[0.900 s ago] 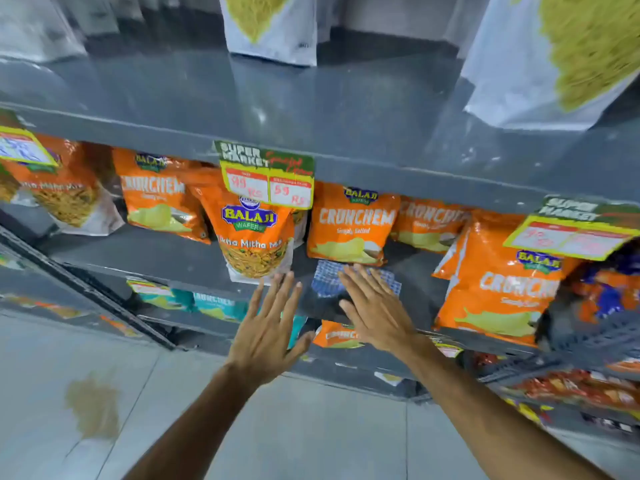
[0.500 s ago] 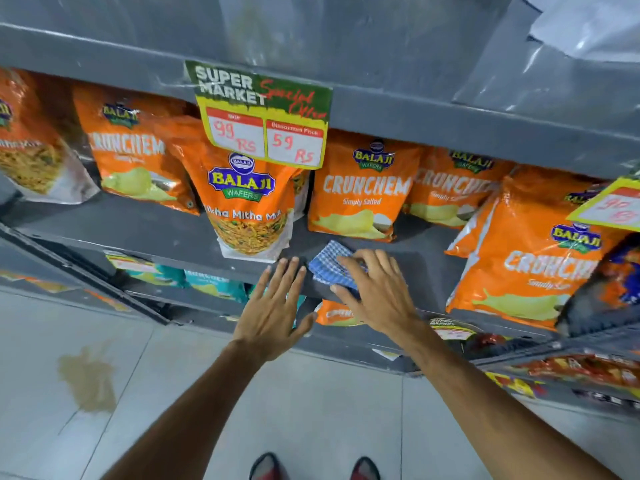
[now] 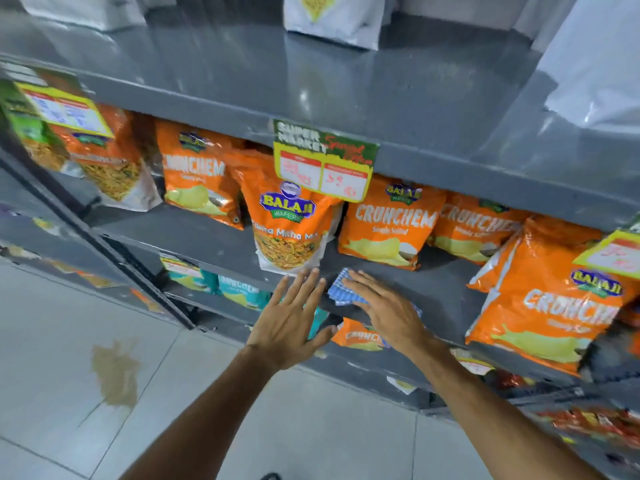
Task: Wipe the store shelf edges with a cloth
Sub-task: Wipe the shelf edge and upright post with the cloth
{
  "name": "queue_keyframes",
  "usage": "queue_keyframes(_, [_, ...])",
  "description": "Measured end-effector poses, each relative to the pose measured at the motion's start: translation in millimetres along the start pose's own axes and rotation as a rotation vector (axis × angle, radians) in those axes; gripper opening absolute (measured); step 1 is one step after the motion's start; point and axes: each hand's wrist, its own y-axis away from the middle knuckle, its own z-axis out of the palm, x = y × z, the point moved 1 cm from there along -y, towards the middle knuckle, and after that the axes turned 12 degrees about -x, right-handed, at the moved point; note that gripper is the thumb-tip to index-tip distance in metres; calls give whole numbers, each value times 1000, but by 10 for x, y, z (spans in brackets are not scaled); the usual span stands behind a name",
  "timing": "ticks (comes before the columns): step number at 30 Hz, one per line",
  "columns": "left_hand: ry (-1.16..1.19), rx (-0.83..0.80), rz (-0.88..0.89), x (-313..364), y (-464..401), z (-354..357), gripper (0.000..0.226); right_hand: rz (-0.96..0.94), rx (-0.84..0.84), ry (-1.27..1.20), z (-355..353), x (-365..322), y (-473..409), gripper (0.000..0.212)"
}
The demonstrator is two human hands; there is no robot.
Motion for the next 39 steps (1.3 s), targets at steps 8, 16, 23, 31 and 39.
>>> queue_keyframes(8, [-23,252,-243,-518,1217,-975,88,-334,89,-176,-696,-1334,-293,74])
queue_keyframes(16, [-121,429,-465,-1686,2046,-1839,91,-562,256,-192,-1383,-2772,-1034,71])
queue_keyframes(23, [-162,585,-464,-3134,2339,-2602,93,-575,383,-255,-1575,-3822,-2042,60])
queue_keyframes(31, [-172,852,-301,-4653,2317,-3853,89,-283,521,-522,-2107,-4856,-3295,39])
queue_keyframes(39, [-251,1101,-72,-5250,1578,-4275,78,208,629,-563,-2589,-4989,-4590,35])
